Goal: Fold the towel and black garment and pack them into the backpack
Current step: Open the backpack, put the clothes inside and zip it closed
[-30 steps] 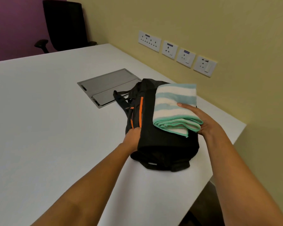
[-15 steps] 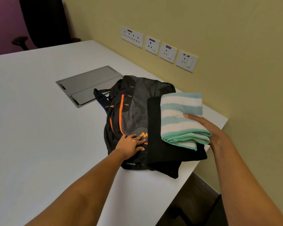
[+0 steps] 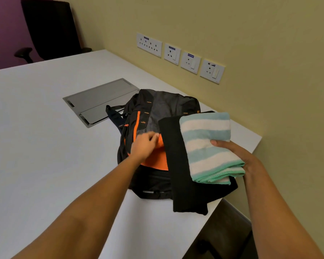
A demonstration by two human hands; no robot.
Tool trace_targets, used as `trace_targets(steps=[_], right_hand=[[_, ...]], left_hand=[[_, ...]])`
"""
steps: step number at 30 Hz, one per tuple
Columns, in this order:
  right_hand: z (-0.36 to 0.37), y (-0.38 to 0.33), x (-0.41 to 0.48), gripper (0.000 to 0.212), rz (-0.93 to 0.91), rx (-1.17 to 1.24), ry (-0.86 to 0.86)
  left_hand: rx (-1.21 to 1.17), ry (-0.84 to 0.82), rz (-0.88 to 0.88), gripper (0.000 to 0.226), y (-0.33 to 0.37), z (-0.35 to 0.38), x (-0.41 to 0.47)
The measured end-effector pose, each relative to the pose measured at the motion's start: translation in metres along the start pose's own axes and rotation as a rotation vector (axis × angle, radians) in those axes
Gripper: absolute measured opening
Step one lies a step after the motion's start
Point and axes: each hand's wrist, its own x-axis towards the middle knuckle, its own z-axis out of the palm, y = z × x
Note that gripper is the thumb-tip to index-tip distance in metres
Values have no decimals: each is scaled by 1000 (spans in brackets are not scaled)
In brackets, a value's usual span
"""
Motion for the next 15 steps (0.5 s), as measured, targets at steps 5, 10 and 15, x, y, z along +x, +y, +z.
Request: trace_targets(steps=[5,10,15], right_hand=[[-12,0,-15,101,53,26,0],[-9,-3,-10,99,47,-49,-93],[3,-10,9,90,17,-54,-139]], left_hand=[[-107,297,45,33,55,-64,46],[-105,375,120,32,112,-108,77],[-95,387,103,32,127,-117,91]])
